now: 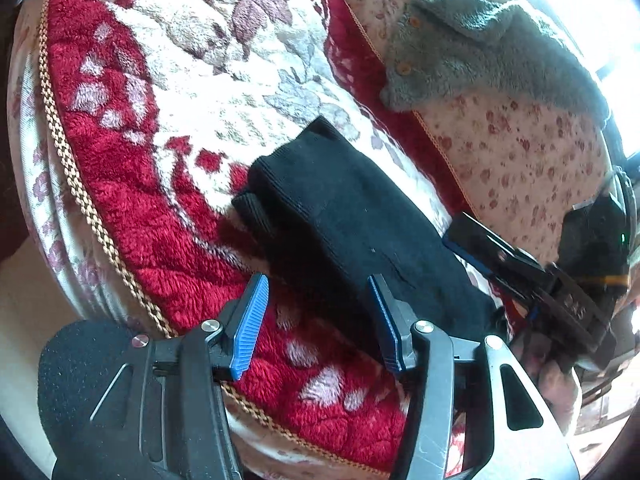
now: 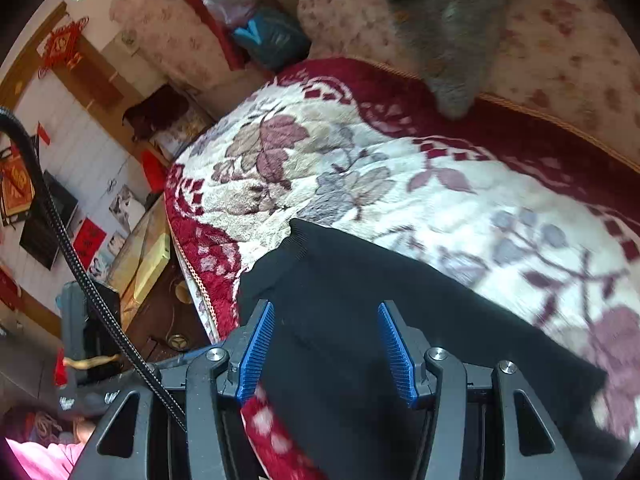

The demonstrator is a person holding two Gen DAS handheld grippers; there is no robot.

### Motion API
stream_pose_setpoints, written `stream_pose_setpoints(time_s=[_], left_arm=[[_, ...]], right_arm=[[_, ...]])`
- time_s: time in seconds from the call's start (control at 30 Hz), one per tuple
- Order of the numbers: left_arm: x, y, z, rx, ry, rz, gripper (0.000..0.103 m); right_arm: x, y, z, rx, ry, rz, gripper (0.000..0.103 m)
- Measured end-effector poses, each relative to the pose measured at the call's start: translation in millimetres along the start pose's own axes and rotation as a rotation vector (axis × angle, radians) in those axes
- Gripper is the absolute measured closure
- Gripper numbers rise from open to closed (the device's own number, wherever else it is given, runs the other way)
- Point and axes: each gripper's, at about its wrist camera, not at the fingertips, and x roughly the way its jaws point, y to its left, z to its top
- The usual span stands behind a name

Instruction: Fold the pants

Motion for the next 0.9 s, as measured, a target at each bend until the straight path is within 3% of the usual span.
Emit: stream_pose_setpoints(time_s=[0.27, 0.9], left_arm=[[1, 2, 8, 0.007, -0.036, 0.051, 0.053], [12, 7, 8, -0.018, -0.022, 0.095, 0.052]], right_arm=[[39, 10, 25, -0.015, 0.045, 0.014, 0.051], [48, 20, 30, -0.03, 0.054, 0.008, 0.051]])
